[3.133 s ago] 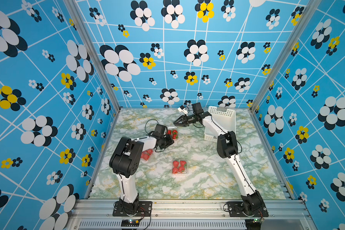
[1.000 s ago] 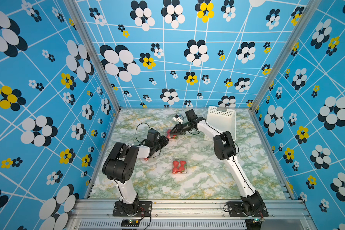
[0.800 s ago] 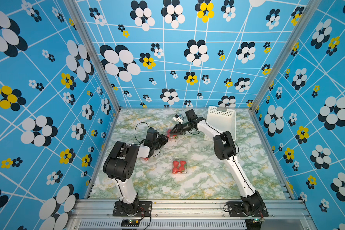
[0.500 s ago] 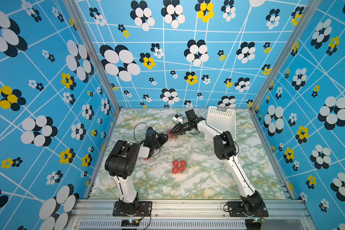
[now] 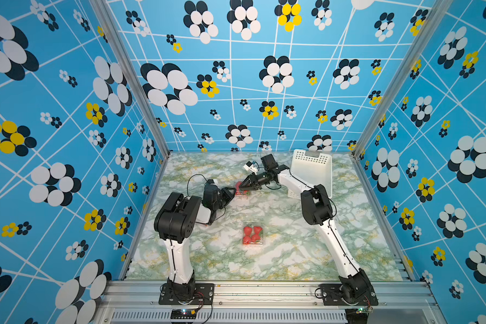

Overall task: Pack strawberries into containers
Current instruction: Close the packing box at the center of the board.

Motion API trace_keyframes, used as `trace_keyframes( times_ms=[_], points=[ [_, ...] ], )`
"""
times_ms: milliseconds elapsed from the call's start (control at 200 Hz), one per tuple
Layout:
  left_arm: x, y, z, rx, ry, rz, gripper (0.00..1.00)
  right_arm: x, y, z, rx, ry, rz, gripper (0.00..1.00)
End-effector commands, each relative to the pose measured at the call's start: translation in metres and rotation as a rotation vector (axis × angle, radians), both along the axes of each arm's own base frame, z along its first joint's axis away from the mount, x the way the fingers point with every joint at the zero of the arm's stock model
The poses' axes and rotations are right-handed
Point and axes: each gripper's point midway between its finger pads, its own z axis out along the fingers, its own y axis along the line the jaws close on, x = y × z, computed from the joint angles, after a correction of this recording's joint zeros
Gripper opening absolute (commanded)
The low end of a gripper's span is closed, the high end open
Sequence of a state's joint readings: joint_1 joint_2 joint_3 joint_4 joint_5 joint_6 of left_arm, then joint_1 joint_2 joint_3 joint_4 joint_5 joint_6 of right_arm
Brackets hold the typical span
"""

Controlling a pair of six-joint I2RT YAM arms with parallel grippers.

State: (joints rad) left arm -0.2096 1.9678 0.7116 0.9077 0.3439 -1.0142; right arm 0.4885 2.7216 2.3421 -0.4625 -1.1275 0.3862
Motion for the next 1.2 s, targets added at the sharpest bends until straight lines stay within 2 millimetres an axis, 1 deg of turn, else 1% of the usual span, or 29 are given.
trace_keyframes(
  times_ms=[0, 60, 175, 320, 360, 385, 410, 435, 445, 480, 490, 510, 550, 595, 670, 775, 834, 929, 1019, 1054, 1104, 1134, 1144, 1154, 1194],
  points=[
    [-0.011, 0.004, -0.022, 0.006, 0.071, 0.004, 0.34, 0.001, -0.007, -0.018, -0.074, 0.021, -0.04, 0.3],
    [-0.01, 0.003, -0.023, 0.004, 0.073, -0.002, 0.3, 0.001, -0.007, -0.019, -0.076, 0.021, -0.041, 0.3],
    [-0.013, 0.004, -0.028, 0.002, 0.087, 0.003, 0.25, 0.001, -0.007, -0.019, -0.076, 0.021, -0.041, 0.3],
    [-0.013, 0.005, -0.026, -0.002, 0.076, 0.006, 0.24, 0.001, -0.007, -0.017, -0.07, 0.018, -0.037, 0.3],
    [-0.013, 0.006, -0.024, -0.002, 0.071, 0.006, 0.28, 0.001, -0.006, -0.016, -0.066, 0.016, -0.035, 0.3],
    [-0.012, 0.006, -0.022, -0.003, 0.066, 0.006, 0.35, 0.001, -0.007, -0.015, -0.064, 0.015, -0.034, 0.3],
    [-0.012, 0.006, -0.021, -0.005, 0.063, 0.003, 0.4, 0.001, -0.006, -0.013, -0.06, 0.013, -0.032, 0.3],
    [-0.011, 0.006, -0.019, -0.006, 0.057, 0.001, 0.42, 0.001, -0.006, -0.012, -0.058, 0.012, -0.031, 0.3],
    [-0.011, 0.006, -0.019, -0.006, 0.056, 0.001, 0.47, 0.001, -0.005, -0.011, -0.056, 0.009, -0.03, 0.3],
    [-0.011, 0.006, -0.017, -0.009, 0.048, 0.002, 0.55, 0.001, -0.005, -0.008, -0.051, 0.003, -0.024, 0.3],
    [-0.011, 0.005, -0.015, -0.01, 0.044, -0.001, 0.59, 0.001, -0.005, -0.007, -0.049, 0.001, -0.022, 0.3],
    [-0.011, 0.005, -0.014, -0.012, 0.037, -0.005, 0.63, 0.0, -0.005, -0.005, -0.044, -0.001, -0.016, 0.3],
    [-0.01, 0.005, -0.011, -0.013, 0.028, -0.006, 0.66, -0.002, -0.005, 0.0, -0.033, -0.012, -0.005, 0.31],
    [-0.011, 0.004, -0.005, -0.012, 0.002, -0.01, 0.67, -0.002, -0.005, 0.009, -0.02, -0.035, 0.004, 0.32],
    [-0.011, 0.007, -0.002, 0.004, -0.001, -0.003, 0.69, -0.002, -0.005, 0.022, -0.013, -0.08, 0.009, 0.34],
    [-0.01, 0.007, 0.004, 0.006, -0.019, -0.003, 0.69, 0.0, -0.005, 0.041, 0.0, -0.142, 0.01, 0.39],
    [-0.009, 0.007, 0.007, 0.005, -0.026, -0.004, 0.69, 0.003, -0.006, 0.052, 0.003, -0.182, 0.011, 0.44],
    [-0.008, 0.006, 0.011, 0.015, -0.037, -0.011, 0.69, 0.01, -0.009, 0.068, -0.008, -0.249, -0.007, 0.5],
    [-0.007, 0.006, 0.019, 0.03, -0.059, -0.02, 0.69, 0.019, -0.016, 0.082, -0.033, -0.303, -0.031, 0.53],
    [-0.005, 0.005, 0.025, 0.041, -0.071, -0.028, 0.69, 0.024, -0.021, 0.088, -0.05, -0.322, -0.047, 0.54],
    [-0.003, 0.003, 0.034, 0.058, -0.094, -0.041, 0.69, 0.025, -0.026, 0.098, -0.073, -0.356, -0.053, 0.57],
    [-0.003, 0.003, 0.033, 0.073, -0.091, -0.044, 0.69, 0.025, -0.031, 0.105, -0.088, -0.374, -0.058, 0.58],
    [-0.002, 0.003, 0.041, 0.076, -0.113, -0.045, 0.69, 0.025, -0.032, 0.107, -0.095, -0.383, -0.06, 0.59],
    [-0.001, 0.002, 0.046, 0.078, -0.123, -0.049, 0.69, 0.025, -0.033, 0.109, -0.101, -0.392, -0.064, 0.59],
    [0.001, 0.001, 0.058, 0.096, -0.144, -0.06, 0.7, 0.025, -0.04, 0.119, -0.124, -0.422, -0.073, 0.61]
  ],
)
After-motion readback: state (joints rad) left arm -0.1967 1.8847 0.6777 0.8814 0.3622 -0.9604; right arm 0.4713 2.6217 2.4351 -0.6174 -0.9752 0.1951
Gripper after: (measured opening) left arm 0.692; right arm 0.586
